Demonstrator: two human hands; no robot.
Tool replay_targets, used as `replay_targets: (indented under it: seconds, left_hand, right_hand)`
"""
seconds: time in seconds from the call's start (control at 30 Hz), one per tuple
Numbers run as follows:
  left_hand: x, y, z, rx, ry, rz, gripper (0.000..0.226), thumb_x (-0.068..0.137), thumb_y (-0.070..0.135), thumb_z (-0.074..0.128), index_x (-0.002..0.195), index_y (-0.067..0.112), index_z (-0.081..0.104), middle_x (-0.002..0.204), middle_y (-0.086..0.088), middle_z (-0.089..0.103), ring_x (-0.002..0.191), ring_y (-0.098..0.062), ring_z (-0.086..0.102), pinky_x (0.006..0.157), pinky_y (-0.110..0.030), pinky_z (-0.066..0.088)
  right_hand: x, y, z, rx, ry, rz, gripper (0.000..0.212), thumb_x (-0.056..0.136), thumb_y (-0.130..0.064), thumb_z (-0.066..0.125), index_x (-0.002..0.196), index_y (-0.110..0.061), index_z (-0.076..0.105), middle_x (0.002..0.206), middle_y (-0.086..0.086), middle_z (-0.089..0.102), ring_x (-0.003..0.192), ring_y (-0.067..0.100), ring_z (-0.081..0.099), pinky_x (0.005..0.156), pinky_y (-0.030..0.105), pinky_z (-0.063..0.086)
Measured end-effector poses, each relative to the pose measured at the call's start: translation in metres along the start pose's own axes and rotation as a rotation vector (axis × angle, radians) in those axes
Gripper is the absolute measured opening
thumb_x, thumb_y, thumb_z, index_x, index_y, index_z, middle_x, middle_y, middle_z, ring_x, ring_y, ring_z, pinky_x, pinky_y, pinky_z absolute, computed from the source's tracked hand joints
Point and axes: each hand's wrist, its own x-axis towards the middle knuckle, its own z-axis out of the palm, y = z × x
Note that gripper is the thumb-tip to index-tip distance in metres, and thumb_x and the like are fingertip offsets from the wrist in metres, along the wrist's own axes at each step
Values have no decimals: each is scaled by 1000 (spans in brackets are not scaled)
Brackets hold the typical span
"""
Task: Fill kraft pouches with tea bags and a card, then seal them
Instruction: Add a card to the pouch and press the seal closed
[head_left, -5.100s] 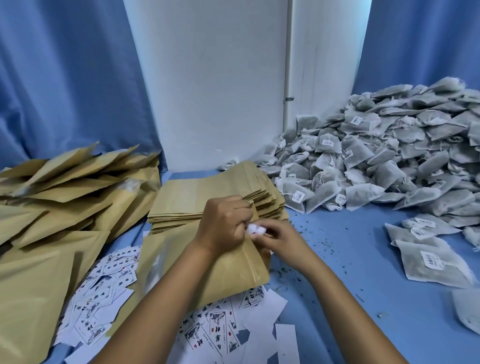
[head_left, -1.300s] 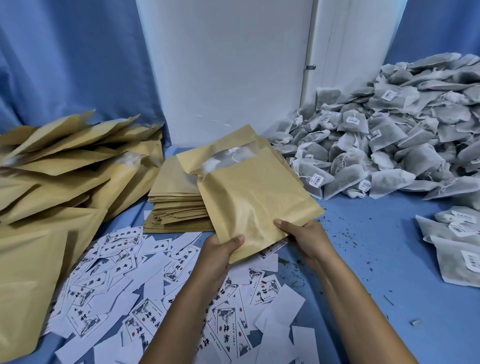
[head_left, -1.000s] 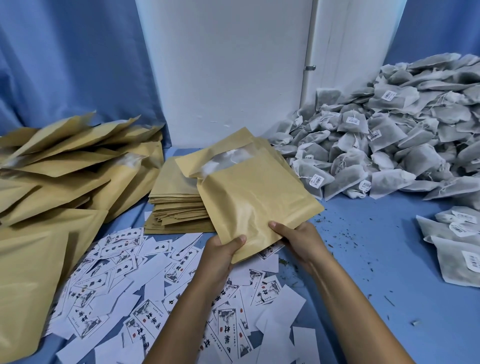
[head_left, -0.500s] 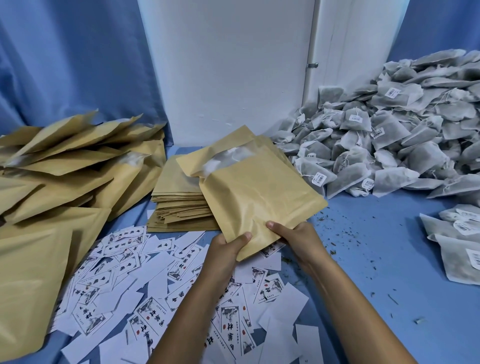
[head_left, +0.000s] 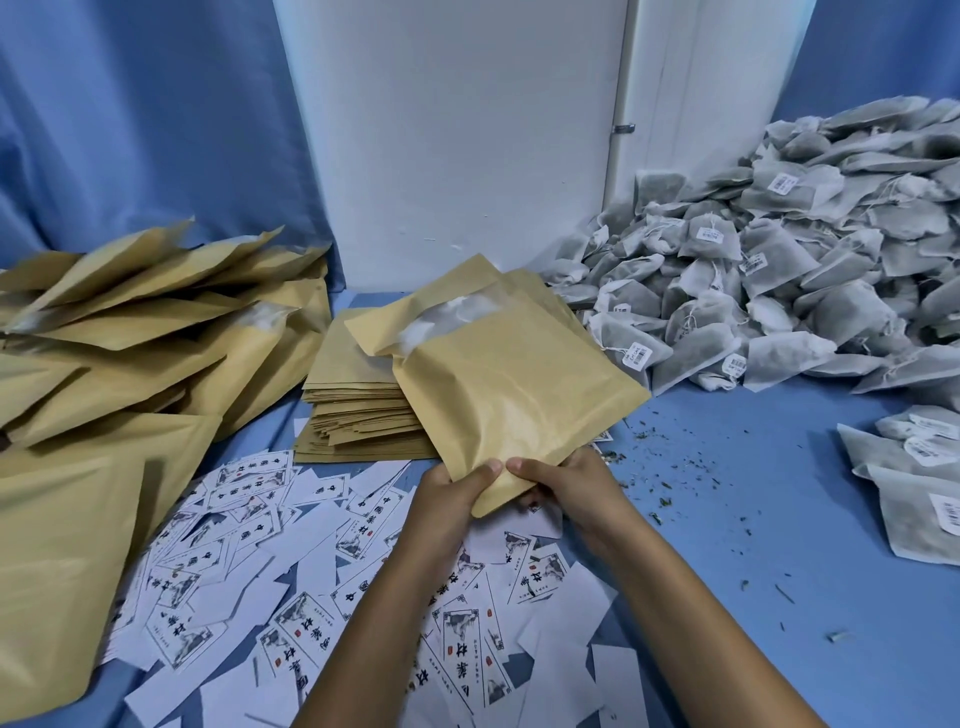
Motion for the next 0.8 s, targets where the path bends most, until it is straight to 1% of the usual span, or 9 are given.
replay_targets:
  seconds: [0.1,0.17,0.3,0.37,0.43,0.53,0.63,0.7,0.8]
  left_hand:
    - [1,1,-2,2,-34,-37,18,87,8,64,104,2,67,100,-12,73,101,-26,67,95,-36,48]
    - [2,2,-4,14,-47,-50,14,86,4,64,100,1,68,97,-12,73,98,-26,67,93,-34,49]
    - [2,2,-7,43,-8,-52,10,84,2,65,94,2,69,92,-13,74,91,-26,70,89,-36,51]
    - [1,1,-6,117,9,-30,8,85,5,66,90,6,71,88,-11,74,88,-26,70,88,-37,52]
    - [-1,1,-4,207,25,1,7,86,9,66,88,11,72,85,-6,75,86,-24,71,85,-36,52]
    - [-3,2,-2,228,5,15,9,87,10,65,88,15,72,85,-3,75,84,-20,71,81,-31,52]
    - [-5,3,-2,236,9,22,10,88,10,64,88,14,73,84,-3,75,81,-18,71,78,-31,52]
    - [-4,3,-3,251,35,19,10,89,12,63,91,13,73,84,-2,75,82,-19,71,78,-32,52]
    - [-2,3,-3,264,58,1,8,88,13,64,87,16,72,85,0,75,86,-21,70,85,-36,52]
  right_hand:
    - [2,-2,0,27,57,3,13,80,-5,72,79,6,66,61,16,62,47,21,53,51,30,48]
    - [3,-2,-2,15,47,17,11,81,-5,71,80,5,65,60,13,62,47,20,54,51,27,50]
    - [1,2,1,8,-35,16,13,81,-8,72,84,3,67,72,15,68,58,21,61,58,26,52]
    - [0,6,4,15,-44,26,19,78,-8,75,89,6,68,81,18,71,70,24,68,67,30,56]
    - [0,7,5,41,-14,20,21,77,-5,75,92,8,68,88,20,72,80,29,71,75,32,58]
    - [0,7,6,81,26,5,20,76,-1,74,93,8,68,93,22,72,86,33,70,79,36,58]
    - [0,5,4,158,-7,26,24,77,1,73,100,7,65,98,22,71,90,33,70,79,36,58]
    - [2,3,-1,223,25,23,21,79,1,71,98,4,66,96,19,72,88,31,71,76,35,59]
    - [6,1,-8,137,137,-64,7,77,-2,74,83,-2,70,78,9,74,69,21,72,56,25,54]
